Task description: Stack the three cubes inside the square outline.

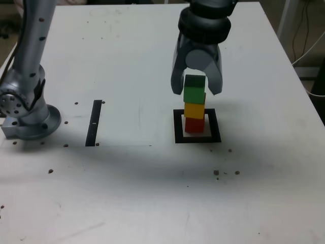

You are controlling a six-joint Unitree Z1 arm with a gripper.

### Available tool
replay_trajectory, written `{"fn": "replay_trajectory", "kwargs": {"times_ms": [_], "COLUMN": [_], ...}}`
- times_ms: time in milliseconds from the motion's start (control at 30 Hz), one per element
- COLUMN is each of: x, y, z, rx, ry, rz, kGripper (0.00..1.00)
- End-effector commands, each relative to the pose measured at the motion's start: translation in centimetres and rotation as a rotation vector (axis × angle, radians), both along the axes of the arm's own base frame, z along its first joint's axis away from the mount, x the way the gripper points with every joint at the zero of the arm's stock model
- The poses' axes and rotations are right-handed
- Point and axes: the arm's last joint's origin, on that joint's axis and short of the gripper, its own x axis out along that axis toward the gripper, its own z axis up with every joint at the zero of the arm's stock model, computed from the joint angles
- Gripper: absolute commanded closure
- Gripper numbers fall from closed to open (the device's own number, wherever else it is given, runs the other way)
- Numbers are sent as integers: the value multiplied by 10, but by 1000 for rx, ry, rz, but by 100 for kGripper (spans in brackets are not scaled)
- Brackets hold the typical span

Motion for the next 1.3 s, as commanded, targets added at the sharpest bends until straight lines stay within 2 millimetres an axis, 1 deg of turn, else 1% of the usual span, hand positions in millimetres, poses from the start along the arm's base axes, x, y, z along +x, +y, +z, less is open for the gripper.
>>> {"fn": "replay_trajectory", "kwargs": {"times_ms": [0,167,333,667,833,933,1000,1133,1267], "x": [-5,-12,-24,-76,-107,-127,-140,-165,-184], "y": [1,1,1,-2,-2,-2,-1,1,0], "z": [5,13,28,57,64,62,57,40,21], "rx": [-3,-14,-22,-67,-82,-85,-85,-84,-90], "ry": [-8,-26,-59,-104,-118,-112,-101,-73,-37], "rz": [2,5,5,-3,-7,-6,-6,-4,-5], "kGripper": [1,0,1,0,0,0,0,0,0]}}
